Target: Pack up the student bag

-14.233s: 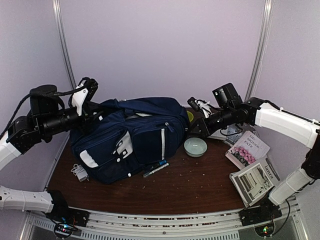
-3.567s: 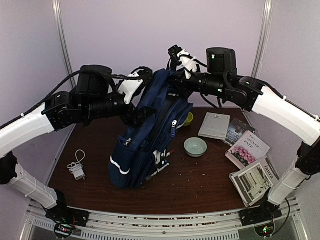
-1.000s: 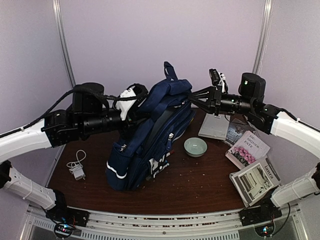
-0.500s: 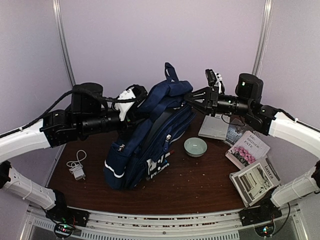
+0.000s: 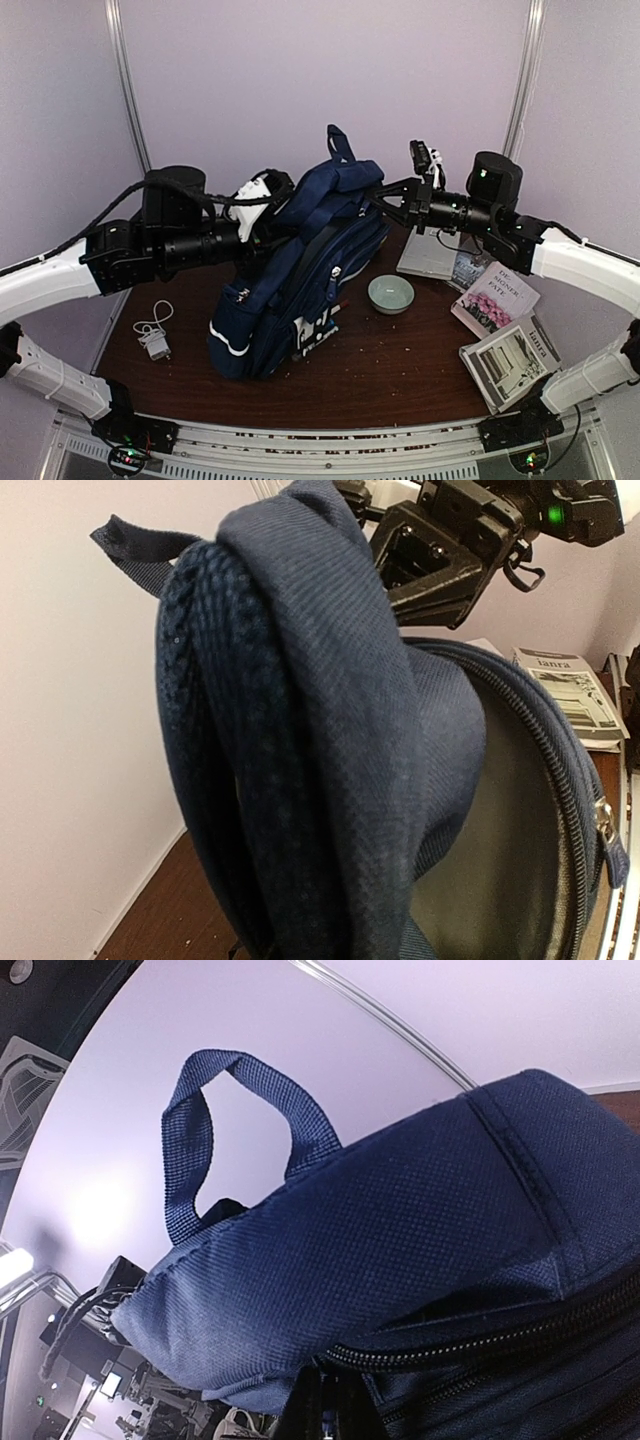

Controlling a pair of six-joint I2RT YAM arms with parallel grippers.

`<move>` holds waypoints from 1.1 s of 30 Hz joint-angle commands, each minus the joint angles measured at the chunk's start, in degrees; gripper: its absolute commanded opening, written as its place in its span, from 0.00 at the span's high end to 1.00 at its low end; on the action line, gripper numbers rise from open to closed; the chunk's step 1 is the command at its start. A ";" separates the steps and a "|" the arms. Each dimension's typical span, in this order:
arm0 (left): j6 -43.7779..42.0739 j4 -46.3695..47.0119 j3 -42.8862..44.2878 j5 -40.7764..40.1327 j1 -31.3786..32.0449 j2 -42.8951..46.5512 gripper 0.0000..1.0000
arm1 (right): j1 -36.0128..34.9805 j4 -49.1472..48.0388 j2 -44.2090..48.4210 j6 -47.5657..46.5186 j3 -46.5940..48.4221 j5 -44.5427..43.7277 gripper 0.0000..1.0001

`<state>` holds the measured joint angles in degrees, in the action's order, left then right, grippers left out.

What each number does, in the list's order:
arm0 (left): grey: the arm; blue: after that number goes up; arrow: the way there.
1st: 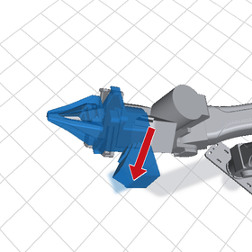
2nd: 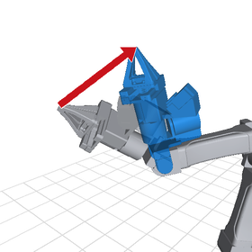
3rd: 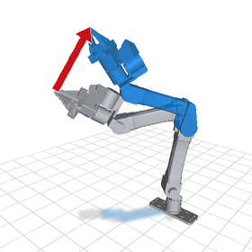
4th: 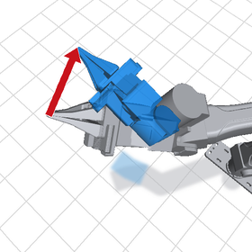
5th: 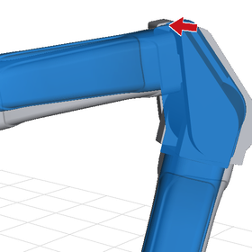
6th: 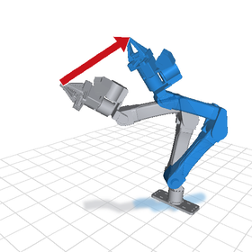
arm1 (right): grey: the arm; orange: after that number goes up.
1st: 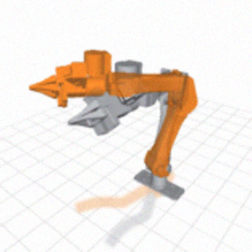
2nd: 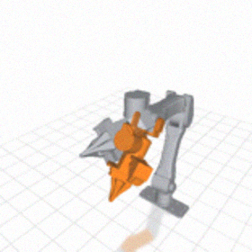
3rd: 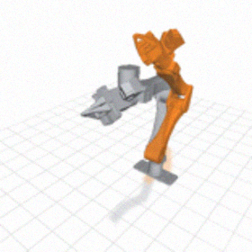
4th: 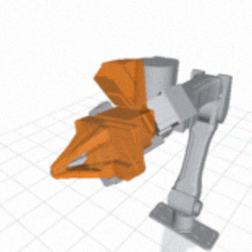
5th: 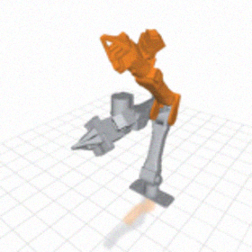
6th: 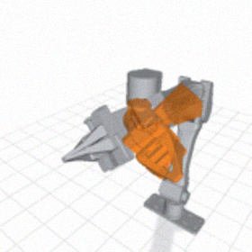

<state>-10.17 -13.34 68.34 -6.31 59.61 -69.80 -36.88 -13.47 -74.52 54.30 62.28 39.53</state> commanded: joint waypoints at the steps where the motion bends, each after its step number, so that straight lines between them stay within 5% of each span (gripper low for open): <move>1: 1.29 7.51 -1.51 -3.27 -0.64 4.27 1.00 | 1.69 0.87 1.07 -1.78 -2.41 -2.29 1.00; 14: 2.19 13.32 -8.03 -4.74 -0.77 15.15 1.00 | 15.64 -0.47 -3.20 -7.92 -0.49 -6.16 1.00; 25: 15.32 14.23 -17.36 -8.12 -7.58 20.11 1.00 | 5.00 7.68 -8.65 -18.91 20.68 -10.31 1.00; 26: 17.00 11.93 -16.80 -9.22 -8.43 19.36 0.91 | 3.53 8.40 -9.11 -20.41 22.18 -11.02 1.00; 30: 17.65 8.04 -17.05 -6.28 -8.75 19.07 0.13 | -0.32 8.33 -11.30 -23.09 26.87 -11.52 1.00; 31: 17.73 6.35 -16.53 -5.28 -8.75 19.21 0.04 | -0.78 8.56 -12.32 -23.23 28.11 -11.23 1.00; 33: 17.68 0.51 -13.63 -4.94 -8.77 19.11 0.02 | -1.35 9.44 -13.95 -23.89 30.80 -10.79 1.00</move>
<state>4.51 -6.74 50.78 -12.19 50.96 -50.94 -37.32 -1.32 -86.65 33.78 86.87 30.96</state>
